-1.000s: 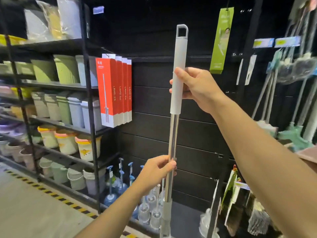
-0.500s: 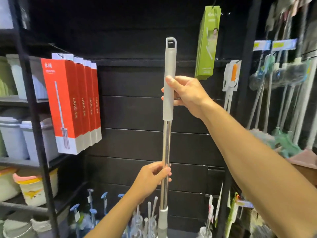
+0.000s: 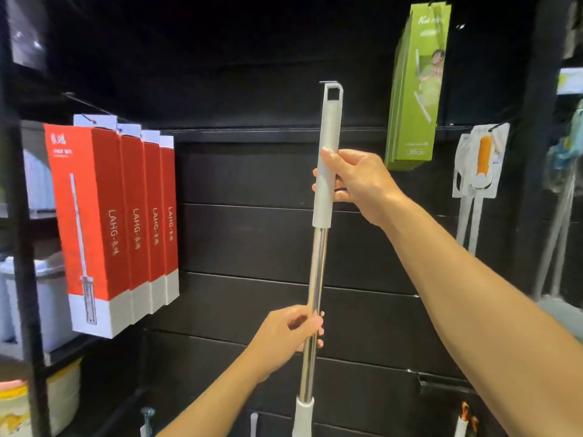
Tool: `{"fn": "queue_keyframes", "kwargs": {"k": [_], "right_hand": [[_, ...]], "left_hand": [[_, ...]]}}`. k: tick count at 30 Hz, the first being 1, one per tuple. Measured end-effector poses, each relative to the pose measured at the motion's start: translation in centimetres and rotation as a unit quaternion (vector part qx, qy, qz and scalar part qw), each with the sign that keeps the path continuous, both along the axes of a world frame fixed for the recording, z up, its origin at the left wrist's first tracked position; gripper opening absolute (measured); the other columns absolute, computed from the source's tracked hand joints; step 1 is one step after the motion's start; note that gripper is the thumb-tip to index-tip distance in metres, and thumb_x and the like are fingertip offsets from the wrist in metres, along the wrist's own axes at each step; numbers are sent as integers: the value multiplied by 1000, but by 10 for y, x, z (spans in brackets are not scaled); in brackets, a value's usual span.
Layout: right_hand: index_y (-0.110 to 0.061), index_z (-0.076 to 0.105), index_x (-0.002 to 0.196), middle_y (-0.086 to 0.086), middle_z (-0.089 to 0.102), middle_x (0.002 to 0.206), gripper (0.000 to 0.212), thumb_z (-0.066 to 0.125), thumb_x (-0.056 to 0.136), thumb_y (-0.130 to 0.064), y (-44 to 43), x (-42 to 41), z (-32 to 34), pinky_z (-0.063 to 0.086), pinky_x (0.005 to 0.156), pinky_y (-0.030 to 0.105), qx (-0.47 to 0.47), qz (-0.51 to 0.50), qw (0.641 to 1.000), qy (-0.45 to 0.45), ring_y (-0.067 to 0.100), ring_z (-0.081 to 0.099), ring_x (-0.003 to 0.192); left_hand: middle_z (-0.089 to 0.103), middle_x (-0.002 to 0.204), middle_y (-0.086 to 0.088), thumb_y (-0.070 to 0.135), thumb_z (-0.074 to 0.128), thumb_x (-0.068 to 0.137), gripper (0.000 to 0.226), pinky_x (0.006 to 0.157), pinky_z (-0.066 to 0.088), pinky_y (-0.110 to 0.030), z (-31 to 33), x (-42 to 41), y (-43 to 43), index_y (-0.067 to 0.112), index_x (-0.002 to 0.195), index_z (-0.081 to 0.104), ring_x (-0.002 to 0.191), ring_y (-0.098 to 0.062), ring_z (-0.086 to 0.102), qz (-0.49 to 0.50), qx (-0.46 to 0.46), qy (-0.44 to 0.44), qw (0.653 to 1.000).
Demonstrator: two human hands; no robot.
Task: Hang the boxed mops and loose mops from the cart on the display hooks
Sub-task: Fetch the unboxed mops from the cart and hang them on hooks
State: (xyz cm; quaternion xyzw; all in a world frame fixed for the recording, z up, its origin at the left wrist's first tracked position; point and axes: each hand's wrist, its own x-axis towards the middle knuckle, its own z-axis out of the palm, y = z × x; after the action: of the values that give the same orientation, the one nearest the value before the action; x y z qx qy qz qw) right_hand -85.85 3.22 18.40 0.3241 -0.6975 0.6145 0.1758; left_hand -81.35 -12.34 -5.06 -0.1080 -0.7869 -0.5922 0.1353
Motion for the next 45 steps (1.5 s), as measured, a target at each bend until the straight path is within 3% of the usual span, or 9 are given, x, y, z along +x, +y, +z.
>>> {"fn": "queue_keyframes", "kwargs": {"k": [8,17,20,24,27,34,39,43,45], "right_hand": [[-28,66,102,0,74,105,16,64,99,-44,-11,-79,28,66,81,36,-5,-1,1000,17,20,78,89],[-25,66,108,1,73,107,19,64,100,-43,-26,-157,40,66,79,35,-15,-25,1000,9,21,77,91],[-29,65,98,2,73,105,14,63,100,-43,-33,-180,39,65,76,32,-12,-42,999,9,21,77,89],[-32,64,94,0,73,102,12,64,100,-42,-40,-210,38,66,76,33,-7,-66,998,11,21,77,88],[-30,66,94,1,74,101,15,64,100,-43,-46,-231,36,65,72,31,-6,-72,997,2,21,78,85],[-31,64,96,2,73,107,13,62,101,-43,-55,-271,27,65,83,39,0,-111,994,-7,21,76,91],[-25,66,105,5,74,109,18,61,102,-42,-57,-289,22,64,86,41,-9,-118,993,-13,23,77,93],[-21,66,114,5,73,111,25,60,102,-42,-58,-303,19,65,86,40,-9,-120,993,-12,23,77,93],[-24,64,113,4,73,112,22,61,102,-43,-59,-311,19,65,84,37,-8,-124,992,-14,22,77,93]], "left_hand": [[78,94,0,30,61,103,17,71,57,-16,31,-82,-3,20,100,73,89,-14,78,18,-26,19,999],[78,93,5,36,60,103,20,78,60,-23,44,-164,-13,22,98,73,88,-9,77,13,-51,28,998],[78,93,0,36,61,102,23,78,62,-30,43,-187,-18,17,102,74,87,-15,79,-8,-29,21,999],[78,92,-1,33,62,102,25,66,54,-16,41,-217,-25,12,104,73,84,-14,78,-25,-11,16,999],[78,96,-8,35,64,101,28,73,59,-25,36,-243,-33,8,105,73,86,-22,79,-55,16,6,998],[77,97,-10,33,64,101,26,80,62,-33,26,-295,-47,8,106,73,86,-22,79,-86,17,0,996],[76,92,-9,29,65,101,22,66,54,-19,22,-320,-52,10,103,75,79,-16,77,-101,28,5,994],[77,94,-6,35,65,99,19,78,59,-35,17,-343,-54,19,99,76,84,-20,79,-105,17,12,994],[77,93,-5,36,65,99,19,79,58,-36,15,-352,-54,20,98,76,85,-20,79,-105,22,9,994]]}}
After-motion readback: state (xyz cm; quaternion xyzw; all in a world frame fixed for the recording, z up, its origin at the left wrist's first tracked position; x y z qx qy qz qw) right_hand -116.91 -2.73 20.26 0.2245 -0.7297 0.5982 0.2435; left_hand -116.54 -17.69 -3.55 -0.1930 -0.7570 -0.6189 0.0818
